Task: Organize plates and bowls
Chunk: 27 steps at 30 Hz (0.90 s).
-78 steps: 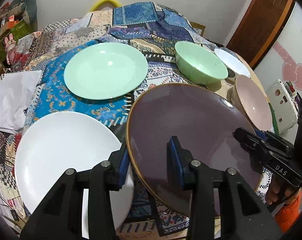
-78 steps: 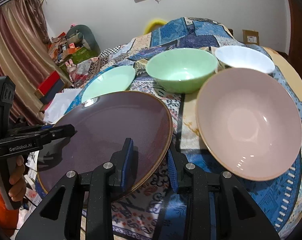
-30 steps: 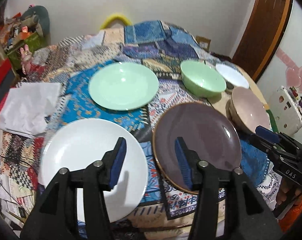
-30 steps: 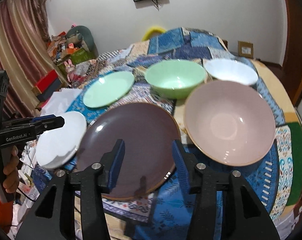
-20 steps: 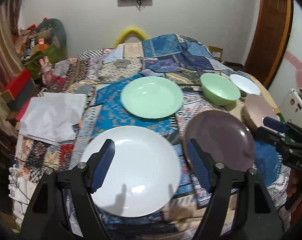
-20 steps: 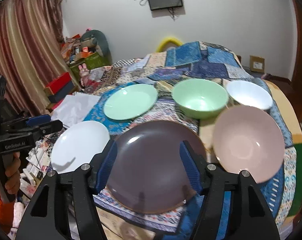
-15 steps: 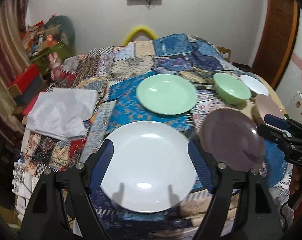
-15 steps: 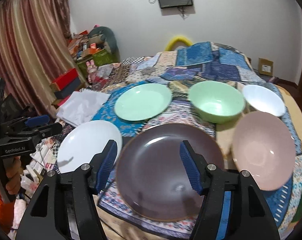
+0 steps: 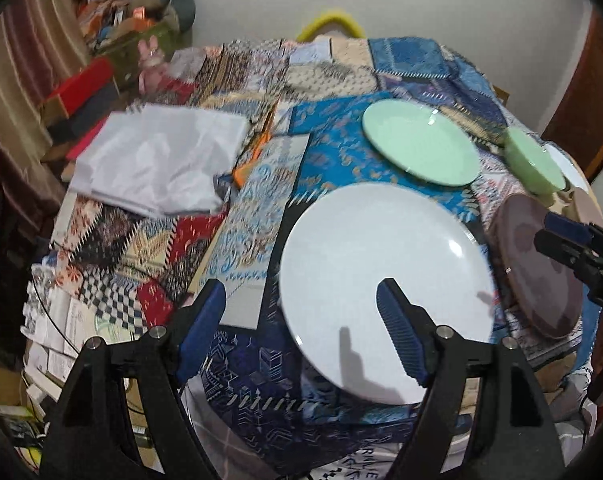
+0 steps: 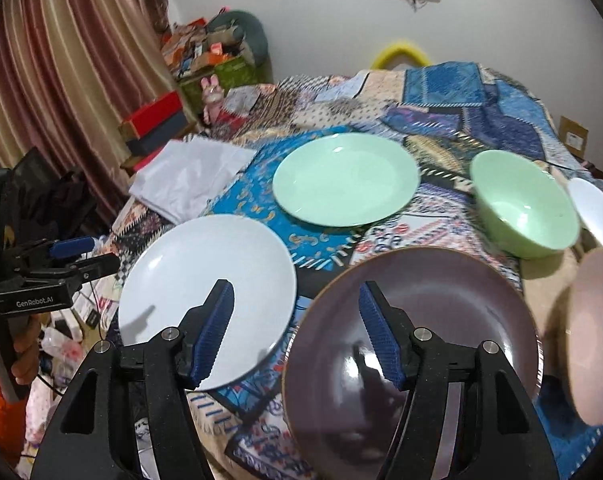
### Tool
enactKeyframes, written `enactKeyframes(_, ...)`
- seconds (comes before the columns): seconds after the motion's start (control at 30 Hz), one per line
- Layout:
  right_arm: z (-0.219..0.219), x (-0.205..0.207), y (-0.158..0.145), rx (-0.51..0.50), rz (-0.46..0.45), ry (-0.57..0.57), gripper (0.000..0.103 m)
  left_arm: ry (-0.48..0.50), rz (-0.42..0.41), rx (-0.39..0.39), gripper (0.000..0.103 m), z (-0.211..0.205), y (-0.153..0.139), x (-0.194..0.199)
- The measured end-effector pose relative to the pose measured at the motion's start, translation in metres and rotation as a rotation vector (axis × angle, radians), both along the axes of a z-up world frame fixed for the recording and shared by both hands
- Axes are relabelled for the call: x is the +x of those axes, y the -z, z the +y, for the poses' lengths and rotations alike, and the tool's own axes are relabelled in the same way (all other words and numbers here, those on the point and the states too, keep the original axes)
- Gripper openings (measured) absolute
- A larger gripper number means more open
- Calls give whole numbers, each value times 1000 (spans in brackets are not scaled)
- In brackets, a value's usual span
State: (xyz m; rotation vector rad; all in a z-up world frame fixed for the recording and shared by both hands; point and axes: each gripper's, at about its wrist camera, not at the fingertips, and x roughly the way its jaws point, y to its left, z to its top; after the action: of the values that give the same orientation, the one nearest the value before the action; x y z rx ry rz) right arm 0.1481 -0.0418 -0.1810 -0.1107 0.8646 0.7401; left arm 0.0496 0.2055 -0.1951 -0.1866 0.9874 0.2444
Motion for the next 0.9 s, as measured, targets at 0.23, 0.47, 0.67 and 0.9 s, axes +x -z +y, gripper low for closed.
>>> enactKeyframes(0.23,29,15,19,-63,35,-68,50,3,33,-52,73,10,23,3)
enactKeyframes(0.47,45,31,36,-119,97,-105,32,21,59,-110,52,15,37,8)
enactKeyframes(0.67,56,36,47,-154,130,-119,28,40,75,-183,35,17,48,10)
enactKeyframes(0.9,61,40,52,-160,145,-108,28,44,70,-192,30,13,48,14)
